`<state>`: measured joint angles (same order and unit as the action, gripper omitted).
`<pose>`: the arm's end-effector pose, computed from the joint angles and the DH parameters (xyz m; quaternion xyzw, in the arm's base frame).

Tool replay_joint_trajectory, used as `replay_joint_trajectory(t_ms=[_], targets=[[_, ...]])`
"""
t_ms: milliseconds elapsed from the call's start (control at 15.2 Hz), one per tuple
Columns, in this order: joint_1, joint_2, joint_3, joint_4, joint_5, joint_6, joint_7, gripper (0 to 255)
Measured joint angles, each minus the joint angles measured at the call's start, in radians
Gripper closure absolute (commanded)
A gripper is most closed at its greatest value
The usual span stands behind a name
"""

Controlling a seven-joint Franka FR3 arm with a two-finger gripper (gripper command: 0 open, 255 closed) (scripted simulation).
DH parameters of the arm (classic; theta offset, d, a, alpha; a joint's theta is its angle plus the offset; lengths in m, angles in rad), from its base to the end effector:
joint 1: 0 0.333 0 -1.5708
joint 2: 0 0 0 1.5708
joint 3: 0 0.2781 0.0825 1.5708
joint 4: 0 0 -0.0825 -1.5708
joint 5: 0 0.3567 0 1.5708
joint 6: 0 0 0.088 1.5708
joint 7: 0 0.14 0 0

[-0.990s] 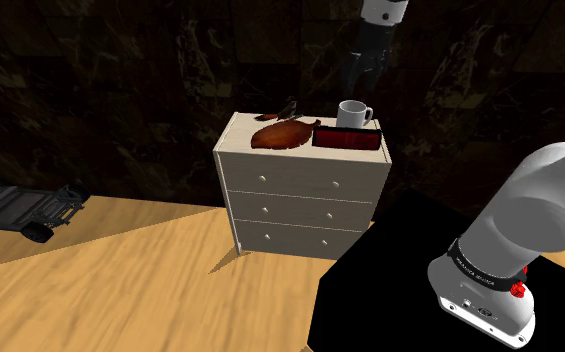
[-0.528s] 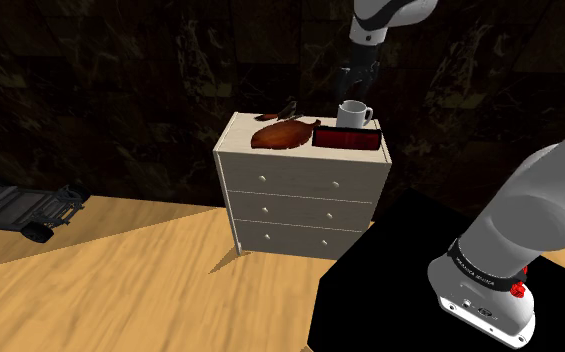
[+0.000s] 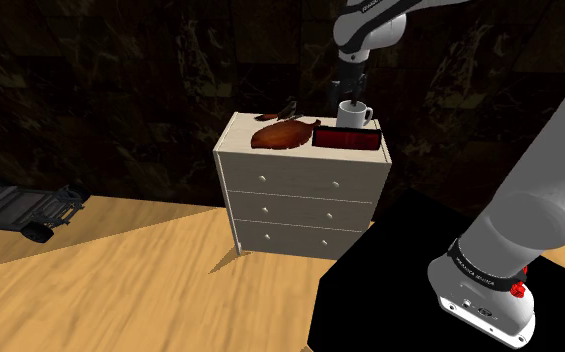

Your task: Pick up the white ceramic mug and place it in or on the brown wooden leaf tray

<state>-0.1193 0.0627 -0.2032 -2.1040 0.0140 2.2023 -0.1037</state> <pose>0.5070 -0.1683 0.3374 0.9934 -0.1129 0.0179 0.0045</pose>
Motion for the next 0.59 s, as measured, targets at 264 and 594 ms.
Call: replay_joint_trajectory(t_ms=[264, 594], targets=[[-0.009, 0.061, -0.006, 0.022, 0.01, 0.035, -0.01, 0], [-0.012, 0.098, -0.005, -0.001, 0.02, 0.094, -0.019, 0]])
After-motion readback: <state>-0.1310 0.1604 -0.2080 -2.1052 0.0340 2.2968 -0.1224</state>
